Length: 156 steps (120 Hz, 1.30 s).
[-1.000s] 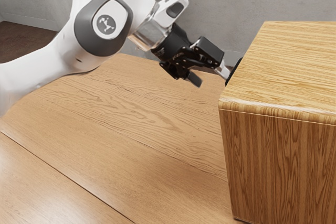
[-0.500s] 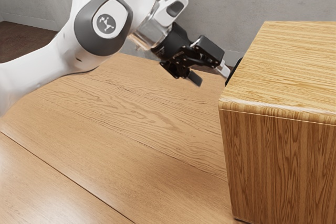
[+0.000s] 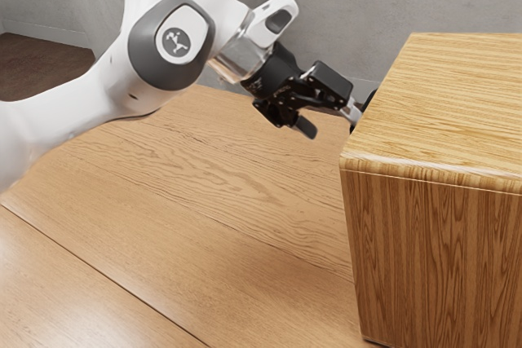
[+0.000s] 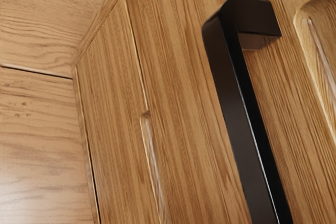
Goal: Pull the drawer handle with one arm to open the drawer
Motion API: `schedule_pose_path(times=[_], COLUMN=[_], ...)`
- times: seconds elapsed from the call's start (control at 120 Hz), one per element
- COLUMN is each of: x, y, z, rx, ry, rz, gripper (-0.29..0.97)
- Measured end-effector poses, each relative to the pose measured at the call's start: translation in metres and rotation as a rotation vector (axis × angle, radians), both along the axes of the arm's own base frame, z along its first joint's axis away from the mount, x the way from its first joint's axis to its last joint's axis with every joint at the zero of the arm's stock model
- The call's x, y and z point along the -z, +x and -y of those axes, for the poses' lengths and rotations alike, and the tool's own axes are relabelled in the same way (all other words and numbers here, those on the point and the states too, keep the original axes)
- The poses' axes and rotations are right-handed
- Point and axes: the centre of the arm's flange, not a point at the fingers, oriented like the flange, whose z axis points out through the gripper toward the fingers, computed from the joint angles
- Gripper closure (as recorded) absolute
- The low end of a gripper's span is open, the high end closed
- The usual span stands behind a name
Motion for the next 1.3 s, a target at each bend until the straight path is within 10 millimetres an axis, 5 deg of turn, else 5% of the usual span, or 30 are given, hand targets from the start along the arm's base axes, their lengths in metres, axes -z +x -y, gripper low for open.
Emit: schedule_pose_path(times=[0.525,1.008,1.3], x=[-0.003,0.010,0.007], y=[-0.001,0.006,0.006], z=[-0.011,0.002,-0.023], rx=[-0.018,-0.006,-0.049], ry=[-0.003,-0.012,-0.014], rz=[0.004,-0.015,-0.005], gripper=[0.00,0.00,0.00])
